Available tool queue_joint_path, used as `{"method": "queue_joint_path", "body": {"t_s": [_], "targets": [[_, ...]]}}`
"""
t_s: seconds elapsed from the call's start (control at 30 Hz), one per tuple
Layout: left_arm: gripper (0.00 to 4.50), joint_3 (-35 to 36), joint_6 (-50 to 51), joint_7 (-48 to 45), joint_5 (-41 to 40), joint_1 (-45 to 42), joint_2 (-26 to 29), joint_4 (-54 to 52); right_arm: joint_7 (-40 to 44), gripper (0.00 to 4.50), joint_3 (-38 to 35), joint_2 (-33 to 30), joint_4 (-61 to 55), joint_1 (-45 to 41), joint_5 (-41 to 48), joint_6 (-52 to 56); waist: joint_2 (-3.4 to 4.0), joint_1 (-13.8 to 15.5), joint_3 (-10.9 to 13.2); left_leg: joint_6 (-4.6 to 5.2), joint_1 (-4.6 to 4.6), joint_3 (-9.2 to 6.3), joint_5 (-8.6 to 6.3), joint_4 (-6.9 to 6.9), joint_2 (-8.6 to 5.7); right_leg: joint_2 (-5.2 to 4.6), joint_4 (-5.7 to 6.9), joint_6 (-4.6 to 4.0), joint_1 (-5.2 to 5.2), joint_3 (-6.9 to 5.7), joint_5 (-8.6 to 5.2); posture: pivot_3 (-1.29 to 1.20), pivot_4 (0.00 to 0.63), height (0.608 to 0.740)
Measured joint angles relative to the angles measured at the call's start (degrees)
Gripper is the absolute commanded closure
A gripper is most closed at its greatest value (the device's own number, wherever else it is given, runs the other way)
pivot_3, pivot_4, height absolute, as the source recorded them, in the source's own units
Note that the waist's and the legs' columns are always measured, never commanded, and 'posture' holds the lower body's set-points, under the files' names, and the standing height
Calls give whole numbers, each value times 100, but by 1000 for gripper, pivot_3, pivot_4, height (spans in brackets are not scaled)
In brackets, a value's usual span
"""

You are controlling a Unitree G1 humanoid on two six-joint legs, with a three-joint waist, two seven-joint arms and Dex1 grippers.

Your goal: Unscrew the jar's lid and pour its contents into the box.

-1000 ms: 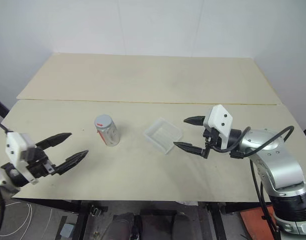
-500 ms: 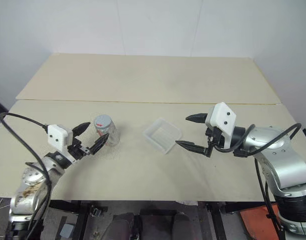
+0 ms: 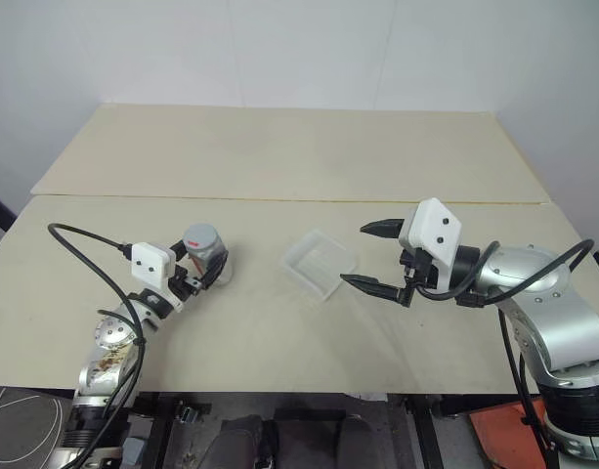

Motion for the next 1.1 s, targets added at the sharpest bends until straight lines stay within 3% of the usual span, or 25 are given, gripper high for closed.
{"method": "queue_joint_path", "body": {"t_s": [0.1, 0.37, 0.57, 0.7, 0.9, 1.1], "targets": [[2591, -49, -17, -18, 0, -25, -31, 21, 1, 0, 0, -1, -9, -3, 1, 6, 0, -1, 0, 0, 1, 0, 0, 0, 0, 0, 0, 0, 0, 0, 0, 0, 150, 740], [2587, -71, 153, -212, -134, -79, 76, -45, -65, 0, 8, 132, -46, -220, 17, 68, 0, -1, 0, 0, 0, -1, 0, 0, 1, 1, 2, 0, -2, -1, 0, 0, 150, 740], [2587, -60, 1557, -1549, -1468, -678, 1088, -957, -191, 0, 338, 850, -38, -1020, 584, 446, -1, -58, 1, -5, 3, -2, 3, 3, 2, 3, 18, 0, -5, 2, -1, 0, 150, 740], [2587, -134, 2178, -2593, -2107, -1282, 1654, -998, -419, 0, 643, 1409, 105, -1734, 893, 909, 0, -81, 1, -6, 2, -1, 4, 5, -2, 7, 26, 1, -8, 2, -2, 0, 150, 740], [2587, -452, 2285, -3277, -2202, -2161, 1505, -519, -870, 0, 917, 2088, 267, -2310, 1091, 1397, 0, -59, 1, -6, -5, -3, 5, 6, -8, 10, 39, 2, -5, -2, -3, 0, 150, 740], [2587, -871, 2176, -3884, -2083, -2592, 1241, -28, -1220, 0, 1197, 2359, 526, -2544, 807, 1465, 0, -80, 1, -6, -20, -1, 5, 6, -10, 17, 38, 3, -14, -5, -3, 0, 150, 740]]}}
